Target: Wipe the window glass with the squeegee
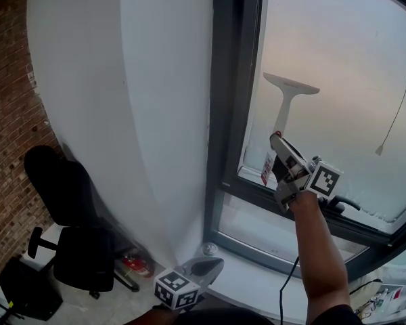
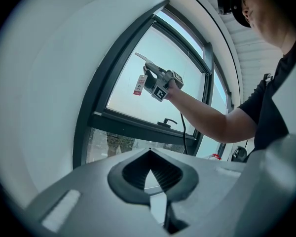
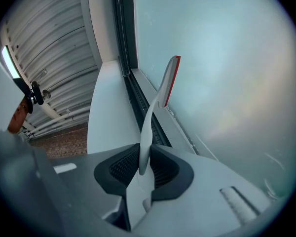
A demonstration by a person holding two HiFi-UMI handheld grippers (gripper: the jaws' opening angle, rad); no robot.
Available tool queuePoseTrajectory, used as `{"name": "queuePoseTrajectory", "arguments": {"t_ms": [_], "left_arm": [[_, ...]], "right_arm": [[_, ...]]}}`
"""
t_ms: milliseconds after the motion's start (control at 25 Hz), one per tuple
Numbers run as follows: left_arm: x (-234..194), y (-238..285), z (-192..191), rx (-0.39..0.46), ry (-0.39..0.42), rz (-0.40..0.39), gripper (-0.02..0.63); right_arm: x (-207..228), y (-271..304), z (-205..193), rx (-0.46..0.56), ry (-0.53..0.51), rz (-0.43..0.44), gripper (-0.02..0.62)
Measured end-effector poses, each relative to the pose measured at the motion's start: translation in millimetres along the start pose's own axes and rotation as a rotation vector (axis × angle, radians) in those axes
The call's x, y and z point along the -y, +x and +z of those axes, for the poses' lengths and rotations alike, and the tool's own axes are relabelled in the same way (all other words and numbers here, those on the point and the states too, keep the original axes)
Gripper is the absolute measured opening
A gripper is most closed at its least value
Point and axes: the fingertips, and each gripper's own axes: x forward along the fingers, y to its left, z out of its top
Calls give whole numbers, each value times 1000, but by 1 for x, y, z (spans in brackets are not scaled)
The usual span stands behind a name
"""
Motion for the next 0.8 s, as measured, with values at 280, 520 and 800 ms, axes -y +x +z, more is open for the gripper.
{"name": "queuePoseTrajectory", "arguments": {"t_ms": [280,520,800], "left_arm": [[-2,5,-5,-11,-1,-10,0],[-2,6,-7,-20,-3,-19,0],[-6,5,-12,-30,-9,-26,0]], "right_arm": [[10,-14,-43,-29,47,-30,87],[20,-30,-69,-27,80,-74,87],[31,-49,-105,-31,136,-121,87]]}}
